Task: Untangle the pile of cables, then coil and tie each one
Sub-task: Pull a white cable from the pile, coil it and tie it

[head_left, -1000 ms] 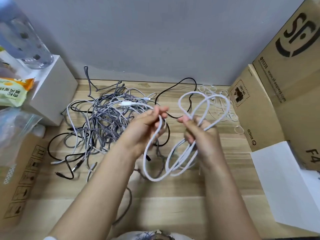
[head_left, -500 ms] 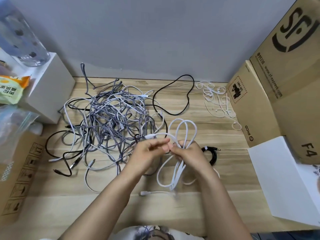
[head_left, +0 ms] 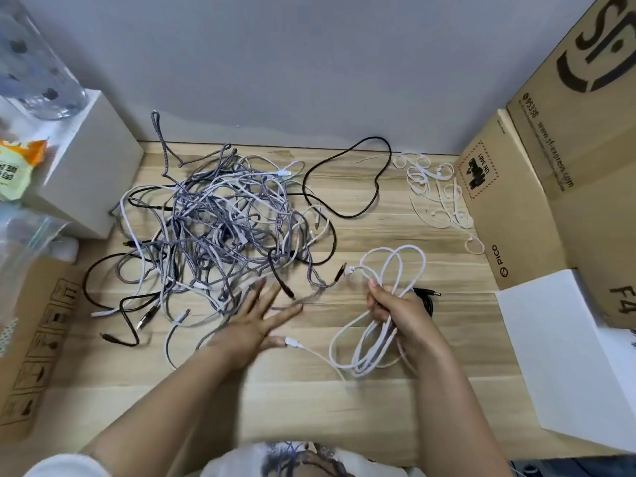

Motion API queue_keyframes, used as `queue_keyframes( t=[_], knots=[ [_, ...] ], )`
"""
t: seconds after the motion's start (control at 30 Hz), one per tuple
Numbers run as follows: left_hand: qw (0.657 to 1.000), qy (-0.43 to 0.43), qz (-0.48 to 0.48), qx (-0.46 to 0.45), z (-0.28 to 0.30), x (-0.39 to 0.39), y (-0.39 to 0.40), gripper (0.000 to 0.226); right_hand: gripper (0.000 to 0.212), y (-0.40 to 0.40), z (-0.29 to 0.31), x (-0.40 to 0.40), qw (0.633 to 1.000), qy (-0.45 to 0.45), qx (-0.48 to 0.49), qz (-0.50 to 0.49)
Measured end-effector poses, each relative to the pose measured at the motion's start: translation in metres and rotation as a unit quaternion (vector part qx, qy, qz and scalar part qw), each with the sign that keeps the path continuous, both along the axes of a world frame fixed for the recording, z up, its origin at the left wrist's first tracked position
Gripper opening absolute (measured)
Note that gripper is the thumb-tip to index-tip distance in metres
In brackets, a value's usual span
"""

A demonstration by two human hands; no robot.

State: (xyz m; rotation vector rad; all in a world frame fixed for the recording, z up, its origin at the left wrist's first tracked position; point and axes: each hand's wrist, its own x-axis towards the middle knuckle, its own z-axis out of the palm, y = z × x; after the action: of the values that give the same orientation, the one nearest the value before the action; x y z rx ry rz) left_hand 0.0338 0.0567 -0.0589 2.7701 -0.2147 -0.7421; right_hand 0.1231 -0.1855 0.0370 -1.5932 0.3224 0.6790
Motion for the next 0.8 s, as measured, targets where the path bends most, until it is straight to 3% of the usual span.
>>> queue_keyframes(
  t=[0.17,0.3,0.53,0.7,0.8],
  knots=[
    [0.991,0.062,0.118,-0.025,0.017,0.043,-0.002,0.07,0.035,0.008,0.011,-0.003,0.998,0.026,0.041,0.028],
    [0.975,0.106,0.19,-0.041,0.044,0.065,-0.023,0.054,0.037,0.011,0.02,-0.008,0.995,0.029,0.034,0.092],
    [0.947,-0.138,0.197,-0.211,0.11,0.051,-0.058,0.022,0.037,0.018,0.022,-0.019,0.985,0.03,0.058,0.159],
    [0.936,-0.198,0.186,-0.223,0.132,0.036,-0.054,0.009,0.029,0.017,0.022,-0.027,0.968,0.054,0.044,0.241],
    [0.948,-0.178,0.152,-0.216,0.14,0.027,-0.053,0.011,0.014,0.016,0.022,-0.036,0.95,0.08,0.024,0.301]
  ],
)
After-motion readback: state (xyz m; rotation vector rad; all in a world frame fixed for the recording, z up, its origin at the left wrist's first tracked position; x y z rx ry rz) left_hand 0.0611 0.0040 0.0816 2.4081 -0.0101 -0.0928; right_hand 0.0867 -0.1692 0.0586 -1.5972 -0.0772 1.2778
